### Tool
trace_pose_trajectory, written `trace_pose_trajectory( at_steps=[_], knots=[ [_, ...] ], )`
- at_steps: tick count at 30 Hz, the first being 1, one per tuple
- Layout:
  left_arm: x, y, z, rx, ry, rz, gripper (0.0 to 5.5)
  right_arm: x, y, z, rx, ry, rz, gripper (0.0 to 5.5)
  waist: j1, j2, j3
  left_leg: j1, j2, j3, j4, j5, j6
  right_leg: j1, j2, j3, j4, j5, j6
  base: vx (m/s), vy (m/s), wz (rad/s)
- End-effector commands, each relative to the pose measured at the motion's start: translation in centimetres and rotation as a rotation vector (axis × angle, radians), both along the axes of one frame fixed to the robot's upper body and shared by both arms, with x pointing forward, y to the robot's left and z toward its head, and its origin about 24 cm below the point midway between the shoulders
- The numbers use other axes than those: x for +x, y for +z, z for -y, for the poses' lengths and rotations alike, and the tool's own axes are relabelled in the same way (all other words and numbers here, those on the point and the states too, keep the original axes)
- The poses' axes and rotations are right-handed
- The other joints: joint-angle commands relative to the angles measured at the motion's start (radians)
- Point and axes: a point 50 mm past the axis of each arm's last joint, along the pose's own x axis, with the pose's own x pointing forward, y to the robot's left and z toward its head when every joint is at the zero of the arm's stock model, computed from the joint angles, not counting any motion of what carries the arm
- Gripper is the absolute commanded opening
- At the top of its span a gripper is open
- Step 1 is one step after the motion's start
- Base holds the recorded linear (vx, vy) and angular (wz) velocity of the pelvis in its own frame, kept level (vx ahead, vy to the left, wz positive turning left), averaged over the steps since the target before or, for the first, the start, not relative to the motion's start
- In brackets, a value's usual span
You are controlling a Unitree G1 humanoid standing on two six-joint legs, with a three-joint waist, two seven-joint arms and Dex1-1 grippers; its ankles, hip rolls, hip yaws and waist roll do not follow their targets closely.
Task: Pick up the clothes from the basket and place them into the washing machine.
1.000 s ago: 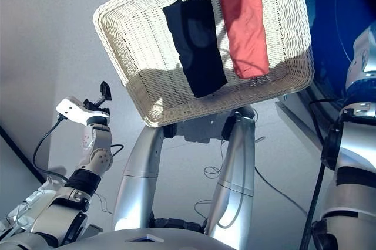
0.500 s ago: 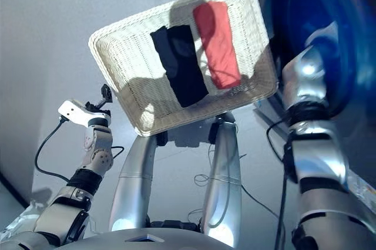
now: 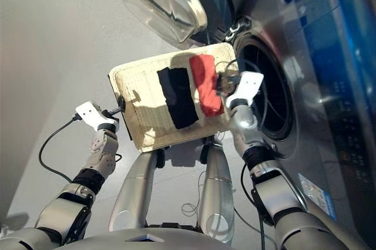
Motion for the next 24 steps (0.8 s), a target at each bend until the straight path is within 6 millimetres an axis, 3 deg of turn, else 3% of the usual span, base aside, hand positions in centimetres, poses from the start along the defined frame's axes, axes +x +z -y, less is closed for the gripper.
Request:
trace_pose_trajectory(
  at_steps=[1, 6, 8, 10, 11, 13, 14, 24],
  knots=[
    [0.9, 0.9, 1.1, 0.067, -0.056, 0.040, 5.50, -1.0, 0.8, -2.9, -0.020, 0.147, 0.070, 5.50, 0.016, 0.005, -0.030, 0.030, -0.023, 0.010, -0.097, 0.037, -0.028, 0.078, 0.009, -0.024, -0.096, 0.024, 0.062, 0.000, 0.000, 0.000],
    [1.8, 1.3, 2.5, 0.110, -0.094, 0.024, 5.50, -2.6, 1.4, -5.8, -0.107, 0.271, 0.147, 5.50, -0.007, -0.004, -0.027, 0.059, -0.022, 0.029, -0.139, 0.056, -0.033, 0.103, 0.023, -0.013, -0.150, 0.050, 0.070, 0.017, 0.008, -0.054],
    [2.5, 1.6, 3.2, 0.110, -0.093, 0.007, 5.50, -3.4, 3.0, -7.1, -0.233, 0.350, 0.275, 5.50, -0.024, -0.007, -0.018, 0.049, -0.023, 0.034, -0.137, 0.054, -0.032, 0.095, 0.029, -0.001, -0.160, 0.056, 0.071, 0.013, 0.005, -0.095],
    [2.7, 1.7, 3.3, 0.109, -0.087, 0.006, 5.50, -3.7, 3.2, -7.4, -0.255, 0.368, 0.302, 5.50, -0.030, -0.006, -0.013, 0.041, -0.023, 0.038, -0.131, 0.053, -0.031, 0.088, 0.029, 0.003, -0.160, 0.059, 0.072, 0.000, 0.000, 0.000],
    [3.2, 2.3, 3.9, 0.107, -0.092, 0.016, 5.50, -4.2, 4.4, -7.8, -0.358, 0.396, 0.407, 5.50, -0.042, -0.007, -0.004, 0.025, -0.021, 0.043, -0.120, 0.048, -0.031, 0.072, 0.032, 0.012, -0.160, 0.062, 0.072, 0.000, 0.000, 0.000],
    [3.4, 2.5, 4.0, 0.119, -0.095, 0.019, 5.50, -4.4, 4.9, -7.8, -0.382, 0.399, 0.447, 5.50, -0.047, -0.006, 0.000, 0.015, -0.019, 0.048, -0.115, 0.045, -0.031, 0.063, 0.034, 0.017, -0.163, 0.064, 0.072, 0.000, 0.000, 0.000],
    [3.7, 2.7, 4.3, 0.142, -0.092, 0.012, 5.50, -4.9, 5.9, -7.7, -0.411, 0.392, 0.522, 5.50, -0.062, -0.009, 0.007, -0.010, -0.016, 0.055, -0.103, 0.039, -0.030, 0.041, 0.037, 0.025, -0.165, 0.067, 0.073, 0.013, 0.009, -0.191],
    [5.8, 6.3, 5.2, 0.180, -0.061, 0.095, 5.50, -6.0, 11.0, -8.1, -0.420, 0.348, 0.803, 5.50, -0.112, -0.015, 0.024, -0.190, 0.014, 0.078, 0.053, -0.030, -0.013, -0.125, 0.061, 0.071, -0.090, 0.054, 0.066, -0.003, -0.007, -0.060]
  ],
)
